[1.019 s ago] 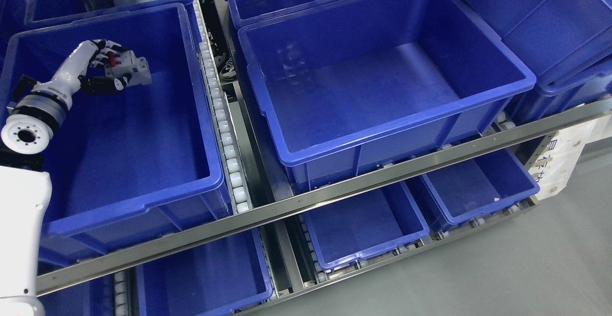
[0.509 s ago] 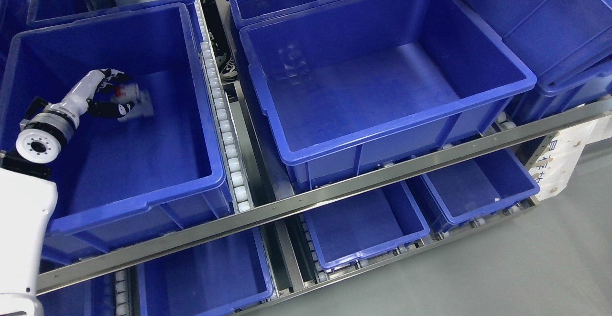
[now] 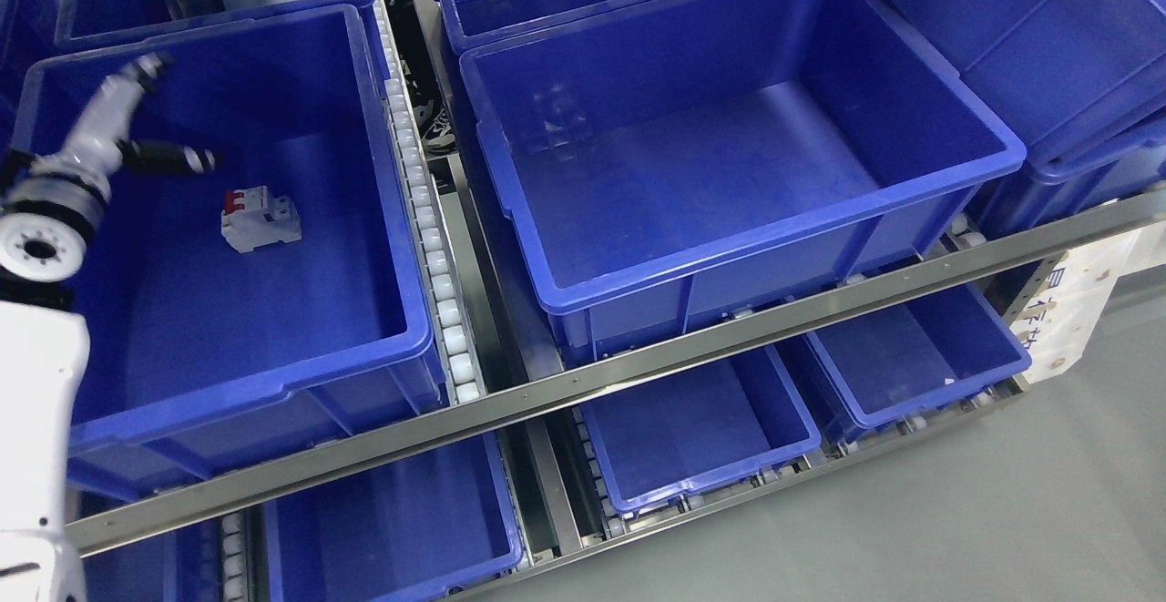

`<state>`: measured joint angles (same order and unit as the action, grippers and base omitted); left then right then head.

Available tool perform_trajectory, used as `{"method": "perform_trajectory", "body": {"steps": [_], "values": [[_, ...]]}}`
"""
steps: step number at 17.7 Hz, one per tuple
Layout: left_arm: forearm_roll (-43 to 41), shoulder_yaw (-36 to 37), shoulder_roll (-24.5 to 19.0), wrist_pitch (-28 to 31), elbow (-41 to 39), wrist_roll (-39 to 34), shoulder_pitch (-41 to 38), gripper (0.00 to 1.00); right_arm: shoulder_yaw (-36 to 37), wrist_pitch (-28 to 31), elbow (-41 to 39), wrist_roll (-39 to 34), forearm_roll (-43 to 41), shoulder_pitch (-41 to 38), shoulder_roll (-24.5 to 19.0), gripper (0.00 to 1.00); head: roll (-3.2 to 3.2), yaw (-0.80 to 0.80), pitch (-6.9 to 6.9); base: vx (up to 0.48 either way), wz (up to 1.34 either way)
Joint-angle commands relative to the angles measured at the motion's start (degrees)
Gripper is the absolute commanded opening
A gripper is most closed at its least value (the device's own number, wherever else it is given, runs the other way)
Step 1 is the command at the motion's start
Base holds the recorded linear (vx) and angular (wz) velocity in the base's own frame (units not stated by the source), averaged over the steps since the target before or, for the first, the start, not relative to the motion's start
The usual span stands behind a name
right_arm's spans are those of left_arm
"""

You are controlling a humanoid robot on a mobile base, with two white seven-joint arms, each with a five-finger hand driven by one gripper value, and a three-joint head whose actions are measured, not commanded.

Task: Place circuit breaker on shelf

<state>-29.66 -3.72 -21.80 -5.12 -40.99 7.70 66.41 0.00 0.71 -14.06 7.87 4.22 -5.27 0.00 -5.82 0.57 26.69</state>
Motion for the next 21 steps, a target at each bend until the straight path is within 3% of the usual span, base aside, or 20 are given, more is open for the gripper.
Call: {"method": "perform_trajectory", "body": {"steps": [1, 3, 5, 7, 9, 13, 21], "values": [[8.5, -28.6, 12.9, -3.2, -12.2, -5.8, 2.3, 1.0, -1.1, 3.8, 0.0, -0.1, 0.0, 0.0, 1.0, 1.0, 0.0, 0.0, 0.0, -0.004, 0.02], [10.4, -30.2, 19.7, -0.7, -25.8, -5.9, -2.9, 1.0, -1.1, 3.8, 0.0, -0.1, 0.0, 0.0, 1.0, 1.0, 0.0, 0.0, 0.0, -0.01, 0.0], [10.8, -28.9, 20.8, 6.7, -39.6, -5.8, -9.5, 1.0, -1.1, 3.8, 0.0, -0.1, 0.0, 0.0, 1.0, 1.0, 0.0, 0.0, 0.0, -0.033, 0.0], [10.8, -23.7, 20.8, 9.0, -47.3, -5.8, -17.6, 1.0, -1.1, 3.8, 0.0, -0.1, 0.0, 0.0, 1.0, 1.0, 0.0, 0.0, 0.0, -0.064, 0.0], [10.8, -19.4, 20.8, 9.3, -51.7, -5.8, -24.7, 1.0, -1.1, 3.8, 0.0, -0.1, 0.0, 0.0, 1.0, 1.0, 0.0, 0.0, 0.0, -0.18, 0.01], [10.8, -18.7, 20.8, 10.9, -56.6, -5.5, -32.8, 1.0, -1.1, 3.8, 0.0, -0.1, 0.0, 0.0, 1.0, 1.0, 0.0, 0.0, 0.0, -0.259, 0.06], [10.8, -17.6, 20.8, 11.0, -56.8, -5.3, -34.0, 1.0, -1.1, 3.8, 0.0, -0.1, 0.0, 0.0, 1.0, 1.0, 0.0, 0.0, 0.0, -0.216, 0.16]]}}
